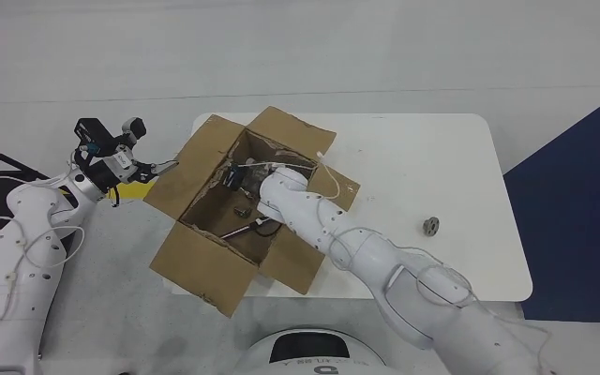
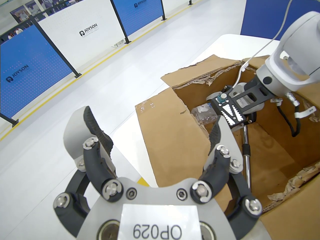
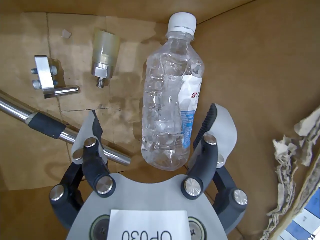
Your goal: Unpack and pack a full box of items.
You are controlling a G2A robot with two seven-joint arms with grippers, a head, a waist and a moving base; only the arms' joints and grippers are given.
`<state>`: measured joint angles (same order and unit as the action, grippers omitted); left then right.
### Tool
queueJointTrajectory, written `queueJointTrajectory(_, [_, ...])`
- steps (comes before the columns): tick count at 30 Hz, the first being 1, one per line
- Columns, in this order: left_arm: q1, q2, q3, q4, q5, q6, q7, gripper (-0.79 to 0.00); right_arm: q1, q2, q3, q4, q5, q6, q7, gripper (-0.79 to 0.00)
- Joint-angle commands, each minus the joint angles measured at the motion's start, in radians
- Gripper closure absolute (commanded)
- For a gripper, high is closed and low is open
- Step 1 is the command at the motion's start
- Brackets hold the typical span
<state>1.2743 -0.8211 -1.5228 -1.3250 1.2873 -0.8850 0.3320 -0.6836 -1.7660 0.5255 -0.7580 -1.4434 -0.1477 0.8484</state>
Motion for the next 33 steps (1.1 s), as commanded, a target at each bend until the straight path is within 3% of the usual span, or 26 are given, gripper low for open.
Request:
queueJointTrajectory(1, [0.000, 0.000, 0.000, 0.000, 0.000, 0.000, 0.000, -0.785, 0.018, -0.013, -0.003, 0.049, 0.003, 0.004, -0.017, -0.409])
queueJointTrajectory(17, [0.000, 0.000, 0.000, 0.000, 0.000, 0.000, 0.000, -0.785, 0.106, -0.123, -0.038, 0.320, 0.030, -0.012, -0.108, -0.351])
queueJointTrajectory(19, [0.000, 0.000, 0.000, 0.000, 0.000, 0.000, 0.000, -0.785, 0.115, -0.134, -0.039, 0.336, 0.034, -0.018, -0.118, -0.212])
queueJointTrajectory(21, [0.000, 0.000, 0.000, 0.000, 0.000, 0.000, 0.000, -0.785, 0.124, -0.142, -0.035, 0.347, 0.043, -0.022, -0.134, 0.000])
queueJointTrajectory(33, [0.000, 0.000, 0.000, 0.000, 0.000, 0.000, 0.000, -0.785, 0.131, -0.135, 0.005, 0.320, 0.060, -0.045, -0.185, 0.000])
